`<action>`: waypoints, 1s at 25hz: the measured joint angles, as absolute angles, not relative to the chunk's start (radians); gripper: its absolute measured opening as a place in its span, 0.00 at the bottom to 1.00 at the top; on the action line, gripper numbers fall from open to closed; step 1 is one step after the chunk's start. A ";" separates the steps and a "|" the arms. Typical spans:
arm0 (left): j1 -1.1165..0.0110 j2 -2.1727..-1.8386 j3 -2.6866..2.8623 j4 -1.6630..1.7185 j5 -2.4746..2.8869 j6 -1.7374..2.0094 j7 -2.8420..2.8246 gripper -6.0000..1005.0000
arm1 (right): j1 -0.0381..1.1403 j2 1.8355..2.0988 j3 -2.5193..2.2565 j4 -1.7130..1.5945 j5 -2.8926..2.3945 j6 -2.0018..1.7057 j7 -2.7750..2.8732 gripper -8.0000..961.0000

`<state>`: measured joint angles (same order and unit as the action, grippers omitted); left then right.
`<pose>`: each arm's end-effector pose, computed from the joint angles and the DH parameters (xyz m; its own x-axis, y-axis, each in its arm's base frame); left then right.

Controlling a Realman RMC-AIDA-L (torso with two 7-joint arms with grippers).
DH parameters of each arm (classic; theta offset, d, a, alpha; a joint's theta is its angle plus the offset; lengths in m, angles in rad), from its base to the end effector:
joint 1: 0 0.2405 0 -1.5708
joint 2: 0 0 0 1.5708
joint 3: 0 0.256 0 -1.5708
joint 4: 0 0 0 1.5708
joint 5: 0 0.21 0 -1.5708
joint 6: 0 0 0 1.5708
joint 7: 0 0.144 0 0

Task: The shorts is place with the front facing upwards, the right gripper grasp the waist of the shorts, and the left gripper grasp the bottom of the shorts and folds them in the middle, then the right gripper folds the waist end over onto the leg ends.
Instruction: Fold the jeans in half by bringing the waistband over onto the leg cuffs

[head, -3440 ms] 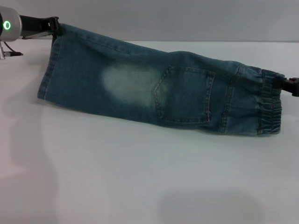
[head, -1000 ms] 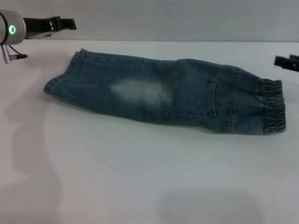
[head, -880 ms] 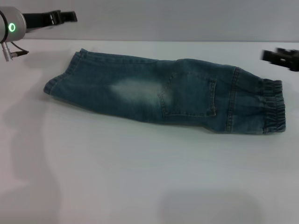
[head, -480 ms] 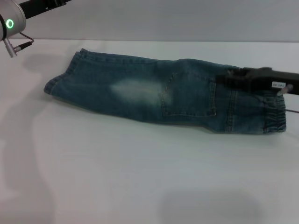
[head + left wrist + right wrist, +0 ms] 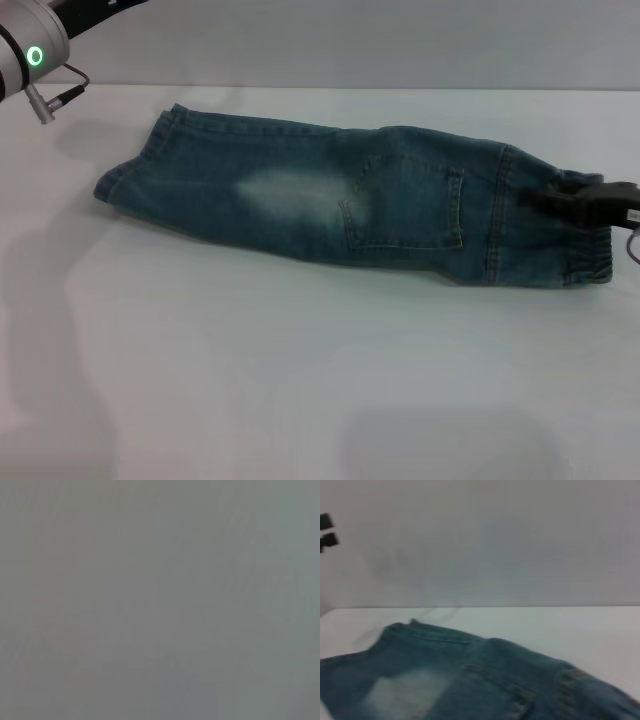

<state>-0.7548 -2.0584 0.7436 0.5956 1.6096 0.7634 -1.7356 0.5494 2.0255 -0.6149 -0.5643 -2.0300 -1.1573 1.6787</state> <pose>-0.2235 0.4715 0.0507 0.4260 0.3393 0.8387 0.8835 -0.3557 -0.3048 0.3180 0.3714 0.0226 0.5636 -0.5958 -0.5722 -0.8198 -0.4886 -0.2986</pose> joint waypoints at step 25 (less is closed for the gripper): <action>-0.747 -2.064 0.744 0.584 1.580 0.854 -1.670 0.84 | 0.462 1.933 -0.598 -0.823 -2.082 -1.451 1.927 0.60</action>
<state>-0.7467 -2.0640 0.7439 0.5842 1.5797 0.8537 -1.6701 0.4619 1.9334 -0.5983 -0.8233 -2.0819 -1.4505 1.9267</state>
